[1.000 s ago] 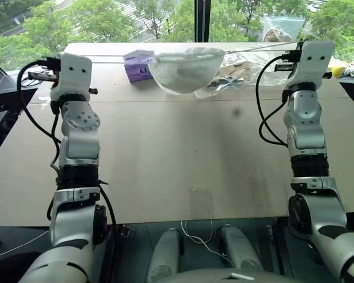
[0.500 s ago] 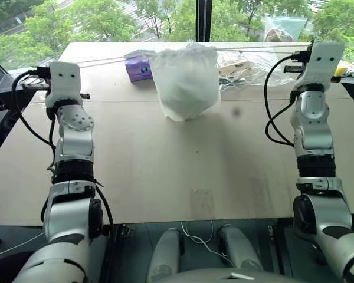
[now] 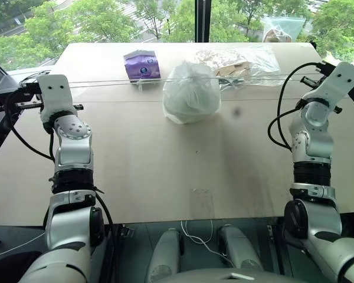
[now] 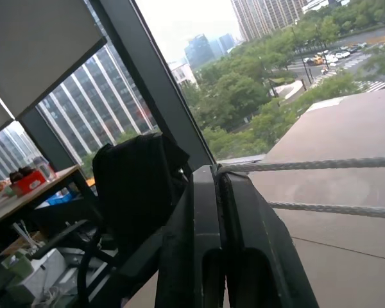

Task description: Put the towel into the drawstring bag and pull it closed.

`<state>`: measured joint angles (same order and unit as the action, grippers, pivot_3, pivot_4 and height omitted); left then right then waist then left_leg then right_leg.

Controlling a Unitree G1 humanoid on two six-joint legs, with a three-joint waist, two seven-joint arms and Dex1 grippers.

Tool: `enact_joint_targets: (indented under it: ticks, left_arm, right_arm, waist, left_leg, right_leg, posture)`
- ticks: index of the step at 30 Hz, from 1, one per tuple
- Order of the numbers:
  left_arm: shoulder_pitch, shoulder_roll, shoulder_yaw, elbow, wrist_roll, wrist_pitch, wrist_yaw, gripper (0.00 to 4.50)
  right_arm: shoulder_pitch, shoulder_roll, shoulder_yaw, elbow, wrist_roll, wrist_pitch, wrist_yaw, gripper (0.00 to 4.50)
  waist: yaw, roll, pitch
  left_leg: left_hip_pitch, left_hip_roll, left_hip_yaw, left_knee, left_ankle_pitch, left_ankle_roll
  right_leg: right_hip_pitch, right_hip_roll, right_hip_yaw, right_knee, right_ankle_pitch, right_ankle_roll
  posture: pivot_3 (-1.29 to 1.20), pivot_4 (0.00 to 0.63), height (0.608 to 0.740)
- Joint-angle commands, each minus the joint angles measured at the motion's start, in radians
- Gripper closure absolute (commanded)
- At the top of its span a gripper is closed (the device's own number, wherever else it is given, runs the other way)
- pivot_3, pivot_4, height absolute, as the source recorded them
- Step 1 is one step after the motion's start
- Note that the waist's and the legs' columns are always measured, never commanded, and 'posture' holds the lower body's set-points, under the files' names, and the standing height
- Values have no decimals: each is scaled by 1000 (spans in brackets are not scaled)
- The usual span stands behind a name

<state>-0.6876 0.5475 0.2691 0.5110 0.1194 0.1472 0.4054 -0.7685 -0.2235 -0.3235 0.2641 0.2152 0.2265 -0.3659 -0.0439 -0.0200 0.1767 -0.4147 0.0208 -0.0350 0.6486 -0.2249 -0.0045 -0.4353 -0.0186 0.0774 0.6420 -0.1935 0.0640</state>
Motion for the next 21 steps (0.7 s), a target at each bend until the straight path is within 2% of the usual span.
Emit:
enact_joint_targets:
  ticks: [1, 3, 6, 8, 9, 11, 12, 14, 16, 17, 18, 19, 21]
  left_arm:
    - [-31, -29, -54, -23, -75, -112, -228, 4457]
    - [-26, -64, -118, -62, -120, -149, -399, 4457]
    - [9, -91, -178, -111, -165, -156, -586, 4457]
    - [34, -83, -217, -119, -173, -121, -692, 4500]
    - [39, -79, -223, -119, -176, -108, -716, 4500]
    - [65, -59, -232, -131, -189, -92, -785, 4500]
    - [74, -53, -232, -136, -191, -85, -808, 3918]
    - [97, -40, -235, -149, -203, -77, -867, 3334]
    - [143, 2, -249, -159, -204, -67, -955, 2352]
    - [159, 16, -252, -163, -204, -59, -984, 2000]
    - [179, 36, -258, -170, -203, -64, -1020, 1519]
    - [199, 55, -259, -182, -217, -55, -1064, 1519]
    - [240, 103, -261, -201, -242, -42, -1161, 346]
  right_arm:
    - [0, -46, 54, -89, 123, 75, 298, 4500]
    - [46, -84, 141, -180, 185, 151, 501, 4500]
    - [140, -163, 232, -302, 235, 244, 707, 4500]
    - [208, -227, 278, -361, 247, 276, 821, 3753]
    - [223, -244, 286, -374, 251, 289, 845, 3508]
    - [252, -273, 276, -379, 260, 299, 881, 2637]
    - [260, -281, 271, -376, 258, 299, 891, 2071]
    - [272, -299, 262, -365, 251, 296, 908, 1322]
    - [312, -356, 252, -351, 244, 310, 963, 312]
    - [327, -378, 250, -348, 244, 318, 987, 3]
    - [346, -400, 244, -352, 258, 331, 1019, 0]
    - [364, -420, 238, -357, 269, 337, 1048, 0]
    - [401, -460, 225, -366, 294, 345, 1117, 0]
  waist:
    - [3, 0, 0]
    - [5, 0, 0]
    - [3, 0, 0]
    - [1, 0, 0]
    - [-1, 0, 0]
    - [-7, 0, 0]
    - [-11, 0, 0]
    - [-16, 0, 0]
    - [-15, 0, 0]
    - [-14, 0, 0]
    - [-14, 0, 0]
    - [-12, 0, 0]
    - [-12, 0, 0]
  left_leg:
    - [0, 0, 0, 0, 0, 0]
    - [0, 0, 0, 0, 0, 0]
    - [-1, 0, 0, 0, 0, 0]
    - [-1, 0, 0, 0, 0, 0]
    - [-1, 0, 0, 0, 0, 0]
    - [-1, 0, 0, 0, 0, 0]
    - [0, 0, 0, 0, 0, 0]
    - [0, 1, 0, 0, 0, 0]
    - [1, 1, 0, 1, 0, 0]
    - [1, 1, 0, 2, 0, 0]
    - [1, 1, 0, 2, 0, 0]
    - [1, 1, 0, 2, 0, 0]
    - [1, 1, 0, 2, 0, 0]
  right_leg:
    - [0, 0, 0, 0, 0, 0]
    - [1, 0, 0, 0, 0, 0]
    - [1, 0, 0, -1, 0, 0]
    - [1, 0, 0, -2, 0, 0]
    - [1, 0, 0, -2, 0, 0]
    - [1, 0, 0, -2, 0, 0]
    - [1, 1, 0, -2, 0, 0]
    - [1, 1, 0, -1, -1, 0]
    - [1, 2, 0, 0, -1, 1]
    - [1, 2, 0, 0, -2, 3]
    - [2, 2, 0, 0, -2, 3]
    - [2, 2, 0, 0, -2, 3]
    - [2, 1, 0, 0, -2, 3]
  posture:
    - [0, 150, 740]
    - [0, 150, 740]
    - [0, 150, 740]
    - [0, 150, 740]
    - [0, 150, 740]
    - [0, 150, 740]
    - [0, 150, 740]
    - [0, 150, 740]
    - [0, 150, 740]
    - [0, 150, 740]
    - [0, 150, 740]
    - [0, 150, 740]
    - [0, 150, 740]
